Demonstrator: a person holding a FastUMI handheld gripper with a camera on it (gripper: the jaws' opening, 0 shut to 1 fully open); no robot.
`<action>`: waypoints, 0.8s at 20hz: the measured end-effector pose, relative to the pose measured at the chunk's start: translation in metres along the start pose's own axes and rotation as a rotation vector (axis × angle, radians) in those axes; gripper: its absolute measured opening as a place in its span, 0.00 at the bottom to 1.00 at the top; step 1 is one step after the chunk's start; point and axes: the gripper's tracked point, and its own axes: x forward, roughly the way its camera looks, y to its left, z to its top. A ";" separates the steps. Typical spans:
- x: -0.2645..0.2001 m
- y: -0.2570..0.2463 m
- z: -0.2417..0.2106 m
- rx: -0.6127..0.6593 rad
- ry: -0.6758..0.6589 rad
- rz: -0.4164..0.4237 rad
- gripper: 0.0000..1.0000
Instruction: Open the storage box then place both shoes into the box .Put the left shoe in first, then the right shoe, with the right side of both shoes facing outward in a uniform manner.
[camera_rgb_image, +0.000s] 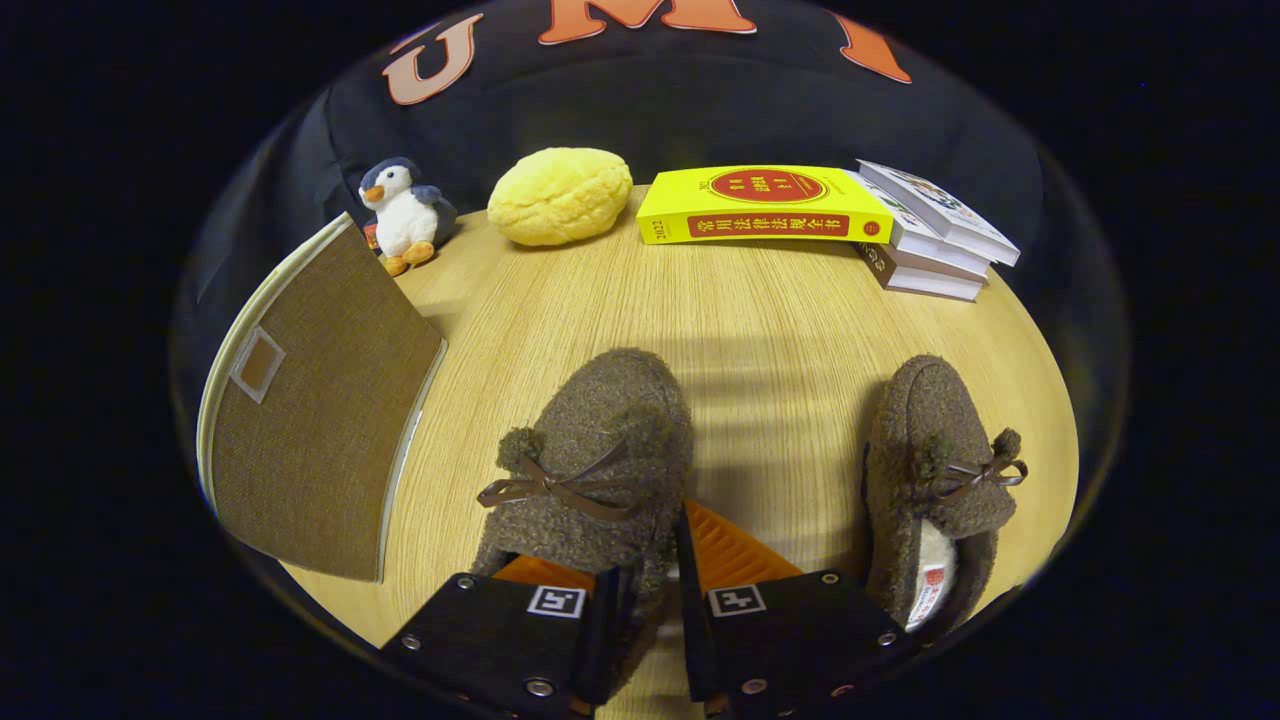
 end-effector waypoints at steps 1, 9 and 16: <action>0.000 -0.002 0.002 -0.007 -0.002 -0.002 0.26; -0.028 0.012 0.015 0.090 0.019 0.044 0.05; -0.083 0.067 0.082 0.102 -0.058 0.085 0.05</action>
